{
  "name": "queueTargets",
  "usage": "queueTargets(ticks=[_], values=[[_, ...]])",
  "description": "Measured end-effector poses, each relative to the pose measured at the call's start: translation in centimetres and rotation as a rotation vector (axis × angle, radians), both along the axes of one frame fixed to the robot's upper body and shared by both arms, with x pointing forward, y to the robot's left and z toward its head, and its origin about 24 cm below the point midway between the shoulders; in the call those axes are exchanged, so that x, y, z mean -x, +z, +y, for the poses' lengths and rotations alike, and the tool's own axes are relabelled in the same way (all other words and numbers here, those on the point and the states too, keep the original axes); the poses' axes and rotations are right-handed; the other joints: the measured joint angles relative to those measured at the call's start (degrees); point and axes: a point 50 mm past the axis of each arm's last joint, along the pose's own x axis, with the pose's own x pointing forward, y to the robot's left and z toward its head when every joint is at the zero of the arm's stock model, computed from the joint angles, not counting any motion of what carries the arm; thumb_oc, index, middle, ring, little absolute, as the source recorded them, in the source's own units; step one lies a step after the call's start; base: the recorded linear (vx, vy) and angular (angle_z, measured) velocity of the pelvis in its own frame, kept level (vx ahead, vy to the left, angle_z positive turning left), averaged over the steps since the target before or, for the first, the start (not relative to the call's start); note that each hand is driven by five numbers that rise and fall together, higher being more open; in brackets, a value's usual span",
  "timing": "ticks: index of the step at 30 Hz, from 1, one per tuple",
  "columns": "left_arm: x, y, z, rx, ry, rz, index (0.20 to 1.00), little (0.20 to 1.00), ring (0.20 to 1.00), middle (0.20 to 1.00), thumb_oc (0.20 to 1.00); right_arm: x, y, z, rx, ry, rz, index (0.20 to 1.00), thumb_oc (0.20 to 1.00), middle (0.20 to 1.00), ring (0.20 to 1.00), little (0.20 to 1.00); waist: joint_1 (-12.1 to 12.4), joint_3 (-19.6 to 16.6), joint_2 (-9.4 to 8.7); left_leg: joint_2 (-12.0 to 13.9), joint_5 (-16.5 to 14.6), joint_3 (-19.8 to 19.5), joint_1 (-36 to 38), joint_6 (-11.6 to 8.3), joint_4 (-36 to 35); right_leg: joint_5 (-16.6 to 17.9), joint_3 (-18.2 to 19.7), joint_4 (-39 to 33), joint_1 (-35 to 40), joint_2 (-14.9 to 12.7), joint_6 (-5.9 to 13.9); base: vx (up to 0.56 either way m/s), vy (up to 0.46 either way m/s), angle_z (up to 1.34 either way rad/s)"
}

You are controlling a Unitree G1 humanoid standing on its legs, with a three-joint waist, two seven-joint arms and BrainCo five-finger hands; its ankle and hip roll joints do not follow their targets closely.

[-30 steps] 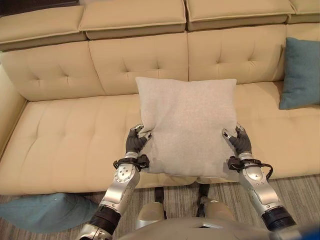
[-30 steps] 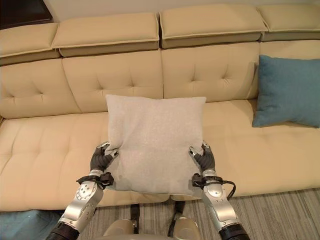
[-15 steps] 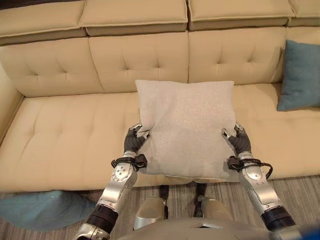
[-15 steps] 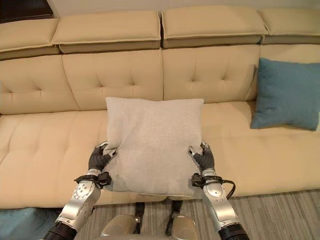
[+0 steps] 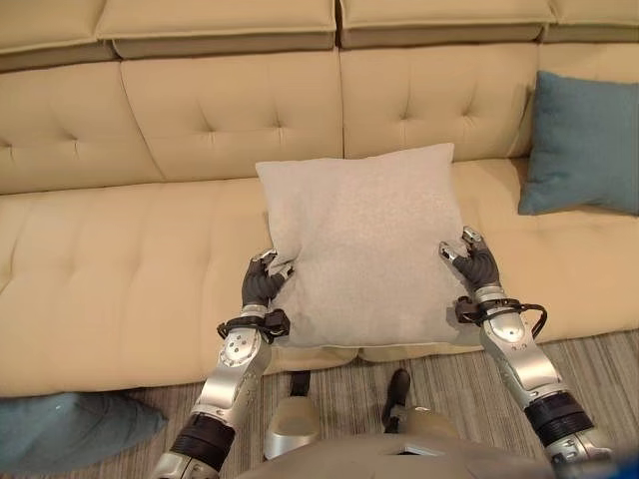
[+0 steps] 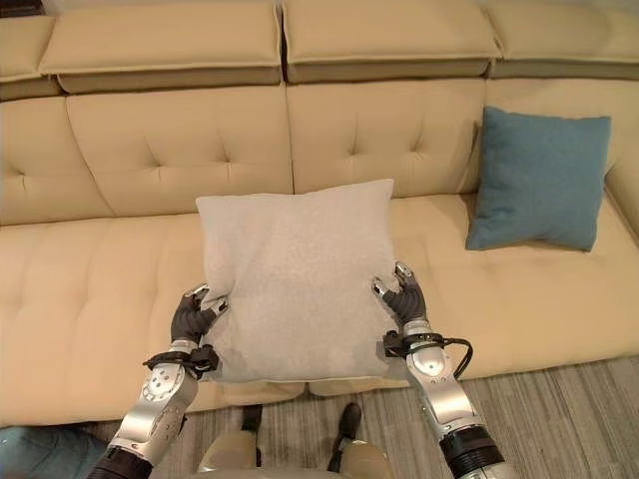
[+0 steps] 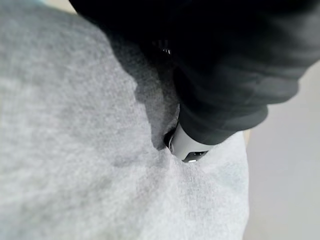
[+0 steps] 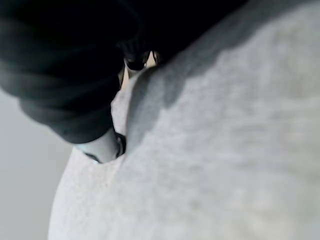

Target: Pick up all the scattered cushions and arrange them neatly on the sofa.

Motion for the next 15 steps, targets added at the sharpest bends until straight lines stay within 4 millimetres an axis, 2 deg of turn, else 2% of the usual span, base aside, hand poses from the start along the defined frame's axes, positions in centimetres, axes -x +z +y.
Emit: queueTargets(ticks=[3, 8, 10, 14, 15], values=[[-0.6, 0.5, 0.2, -0.004, 0.002, -0.019, 0.2, 0.2, 0.2, 0.2, 0.2, -0.5, 0.5, 0.0, 0.011, 0.004, -0.015, 0.2, 0.2, 0.2, 0.2, 0.2, 0.29, -0.32, 0.57, -0.47, 0.05, -0.51, -0.43, 0.04, -0.28, -0.02, -0.06, -0.03, -0.4, -0.24, 0.01, 0.1, 0.013, 0.09], [0.2, -0.2, 0.8, -0.01, 0.021, 0.014, 0.2, 0.2, 0.2, 0.2, 0.2, -0.3, 0.2, 0.4, 0.006, 0.033, -0.001, 0.2, 0.2, 0.2, 0.2, 0.2, 0.81, -0.47, 0.25, -1.85, -0.87, 0.67, 3.54, 0.84, -0.42, -0.02, 1.05, -0.02, 2.81, -1.54, 0.02, 0.07, 0.109, -0.08], [0.4, -0.3, 1.3, -0.028, 0.024, 0.028, 0.2, 0.2, 0.2, 0.2, 0.2, -0.1, -0.1, 1.0, -0.025, 0.034, 0.006, 0.2, 0.2, 0.2, 0.2, 0.2, 0.7, -0.89, -0.82, -2.78, -1.25, 0.93, 4.08, 1.25, -0.41, 0.4, 1.61, 0.14, 3.06, -2.35, 0.3, -0.03, 0.231, -0.21], [0.5, -0.3, 1.9, -0.058, 0.021, 0.034, 0.2, 0.2, 0.2, 0.2, 0.2, 0.3, -0.7, 1.2, -0.016, 0.047, 0.028, 0.2, 0.2, 0.2, 0.2, 0.2, 0.49, -0.62, -2.44, -4.78, -2.14, 1.89, 3.61, 3.7, 1.24, -1.43, 3.67, 12.0, -3.38, -6.2, 1.97, 0.0, 0.068, -0.15], [0.5, -0.2, 2.3, -0.076, 0.021, 0.034, 0.2, 0.2, 0.2, 0.2, 0.2, 0.6, -1.2, 1.5, -0.023, 0.048, 0.042, 0.2, 0.2, 0.2, 0.2, 0.2, 0.72, -0.83, -4.24, -6.21, -2.48, 1.92, 3.61, 3.71, 1.12, -2.72, 4.72, 12.08, -3.52, -7.66, 2.35, 0.15, -0.058, 0.1]])
